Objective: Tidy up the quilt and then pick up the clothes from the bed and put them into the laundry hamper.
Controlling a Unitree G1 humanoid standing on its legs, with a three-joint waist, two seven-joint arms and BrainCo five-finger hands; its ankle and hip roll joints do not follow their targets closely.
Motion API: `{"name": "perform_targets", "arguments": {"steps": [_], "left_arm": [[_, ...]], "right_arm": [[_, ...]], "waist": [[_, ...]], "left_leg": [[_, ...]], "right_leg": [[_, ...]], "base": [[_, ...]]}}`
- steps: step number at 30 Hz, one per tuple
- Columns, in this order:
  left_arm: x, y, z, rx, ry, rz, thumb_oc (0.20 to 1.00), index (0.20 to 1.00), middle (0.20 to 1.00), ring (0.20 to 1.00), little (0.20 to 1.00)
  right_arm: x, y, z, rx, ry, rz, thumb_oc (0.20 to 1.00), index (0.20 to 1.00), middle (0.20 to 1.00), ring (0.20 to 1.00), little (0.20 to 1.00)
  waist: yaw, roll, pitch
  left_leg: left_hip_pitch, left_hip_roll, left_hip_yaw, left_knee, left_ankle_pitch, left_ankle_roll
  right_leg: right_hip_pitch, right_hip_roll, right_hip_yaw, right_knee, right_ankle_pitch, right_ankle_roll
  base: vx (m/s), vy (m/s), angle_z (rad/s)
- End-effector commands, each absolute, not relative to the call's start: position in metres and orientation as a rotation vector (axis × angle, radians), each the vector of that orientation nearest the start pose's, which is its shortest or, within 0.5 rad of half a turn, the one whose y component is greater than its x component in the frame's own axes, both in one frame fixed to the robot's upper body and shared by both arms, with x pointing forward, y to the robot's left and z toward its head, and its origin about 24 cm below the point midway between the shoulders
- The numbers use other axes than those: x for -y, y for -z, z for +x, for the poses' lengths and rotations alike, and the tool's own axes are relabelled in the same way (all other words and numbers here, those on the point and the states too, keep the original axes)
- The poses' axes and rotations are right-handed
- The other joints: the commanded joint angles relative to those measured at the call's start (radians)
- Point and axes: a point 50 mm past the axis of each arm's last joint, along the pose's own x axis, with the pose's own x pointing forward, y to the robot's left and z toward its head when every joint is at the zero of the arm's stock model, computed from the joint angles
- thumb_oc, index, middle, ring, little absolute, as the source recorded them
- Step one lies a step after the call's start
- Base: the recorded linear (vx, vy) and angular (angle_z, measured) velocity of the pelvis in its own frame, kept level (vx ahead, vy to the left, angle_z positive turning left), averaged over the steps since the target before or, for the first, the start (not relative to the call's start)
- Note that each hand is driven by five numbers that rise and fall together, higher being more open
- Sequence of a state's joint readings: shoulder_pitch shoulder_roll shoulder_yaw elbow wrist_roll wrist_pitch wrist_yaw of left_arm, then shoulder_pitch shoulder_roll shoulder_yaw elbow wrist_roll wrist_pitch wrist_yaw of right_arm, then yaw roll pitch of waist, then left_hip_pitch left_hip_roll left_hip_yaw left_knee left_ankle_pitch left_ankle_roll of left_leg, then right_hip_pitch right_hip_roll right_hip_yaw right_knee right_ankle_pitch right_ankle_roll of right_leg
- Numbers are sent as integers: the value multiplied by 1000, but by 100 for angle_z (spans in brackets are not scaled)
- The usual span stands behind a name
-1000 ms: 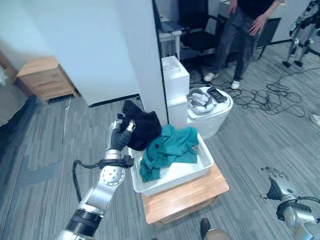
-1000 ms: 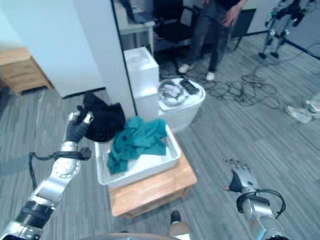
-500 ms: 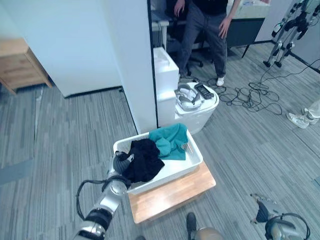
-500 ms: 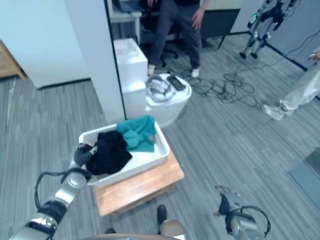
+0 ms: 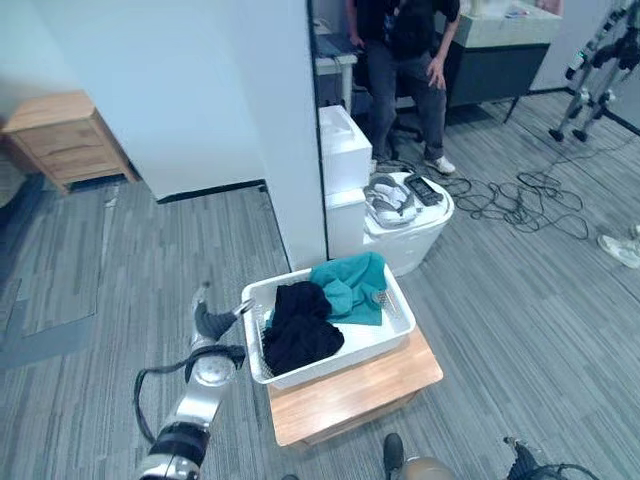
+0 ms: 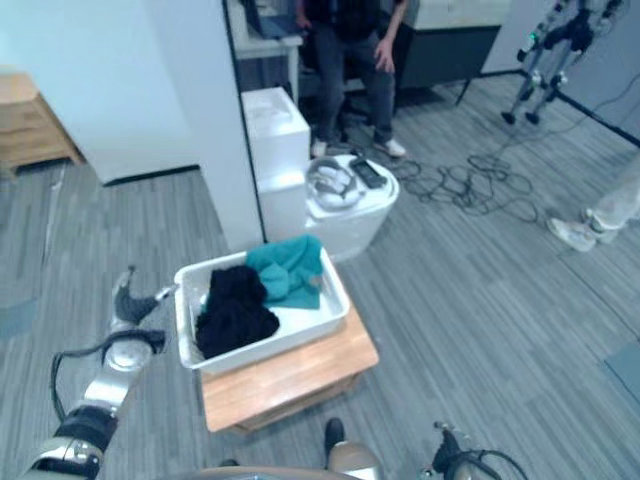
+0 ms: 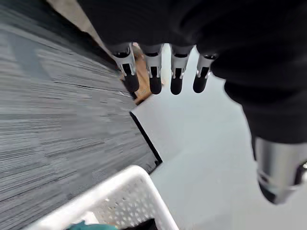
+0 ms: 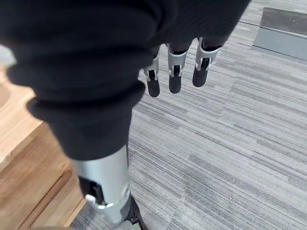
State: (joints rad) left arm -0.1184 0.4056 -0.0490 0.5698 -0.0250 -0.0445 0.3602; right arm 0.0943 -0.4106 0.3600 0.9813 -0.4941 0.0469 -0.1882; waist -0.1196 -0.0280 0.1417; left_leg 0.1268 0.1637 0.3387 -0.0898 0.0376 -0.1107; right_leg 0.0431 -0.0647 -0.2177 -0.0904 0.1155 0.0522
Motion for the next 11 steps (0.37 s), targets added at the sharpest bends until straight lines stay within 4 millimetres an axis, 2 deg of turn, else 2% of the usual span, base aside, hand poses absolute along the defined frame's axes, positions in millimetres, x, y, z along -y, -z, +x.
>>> {"name": "perform_targets", "arguments": {"steps": [1, 3, 4, 5, 6, 7, 9, 10, 11], "left_arm": [[-289, 24, 243, -349, -479, 416, 1000, 1000, 1000, 1000, 1000], [-292, 69, 197, -568, -513, 362, 1000, 1000, 1000, 1000, 1000], [-291, 84, 179, -654, -508, 357, 1000, 1000, 1000, 1000, 1000], [-291, 84, 179, -654, -508, 357, 1000, 1000, 1000, 1000, 1000], [-289, 112, 140, -847, -494, 386, 1000, 1000, 1000, 1000, 1000], [-289, 112, 140, -846, -494, 386, 1000, 1000, 1000, 1000, 1000], [-284, 139, 89, -1088, -453, 435, 1000, 1000, 1000, 1000, 1000], [-283, 144, 78, -1143, -449, 436, 1000, 1000, 1000, 1000, 1000], [-282, 154, 39, -1311, -448, 433, 1000, 1000, 1000, 1000, 1000]], "right_arm": [[280, 134, 116, -1061, -168, -1078, 1000, 1000, 1000, 1000, 1000], [275, 138, 116, -1100, -113, -998, 1000, 1000, 1000, 1000, 1000], [272, 140, 116, -1104, -110, -978, 1000, 1000, 1000, 1000, 1000], [272, 140, 116, -1103, -110, -978, 1000, 1000, 1000, 1000, 1000], [267, 140, 120, -1096, -99, -947, 1000, 1000, 1000, 1000, 1000], [267, 140, 120, -1095, -99, -947, 1000, 1000, 1000, 1000, 1000], [260, 142, 124, -1088, -89, -906, 1000, 1000, 1000, 1000, 1000], [258, 142, 125, -1087, -94, -904, 1000, 1000, 1000, 1000, 1000], [250, 142, 133, -1056, -139, -929, 1000, 1000, 1000, 1000, 1000]], "waist": [[26, 22, 6], [51, 24, 3], [59, 24, 1], [59, 24, -2], [72, 23, -1], [73, 23, -4], [85, 21, -5], [90, 19, -6], [110, 12, -8]], "left_leg": [[13, 0, -1, 3, -32, -30], [19, -5, -16, 3, -35, -26], [21, -7, -20, 3, -38, -24], [16, -7, -20, 3, -36, -24], [25, -10, -24, 3, -41, -20], [21, -10, -24, 3, -39, -20], [23, -15, -28, 3, -44, -16], [22, -17, -31, 3, -46, -14], [18, -22, -39, 3, -51, -12]], "right_leg": [[98, -70, -59, 13, -147, 108], [109, -75, -69, 15, -150, 107], [114, -76, -72, 14, -151, 107], [109, -76, -72, 14, -149, 106], [118, -80, -75, 13, -149, 108], [114, -80, -75, 13, -147, 108], [116, -87, -80, 11, -143, 110], [116, -89, -82, 11, -141, 111], [117, -94, -89, 9, -139, 114]], "base": [[-20, 9, 5], [-26, 26, 16], [-14, 21, 27], [-10, 42, 18], [-11, 31, 16], [-12, 57, 11], [-19, 52, 15], [-31, 88, 18], [-30, 96, 17]]}}
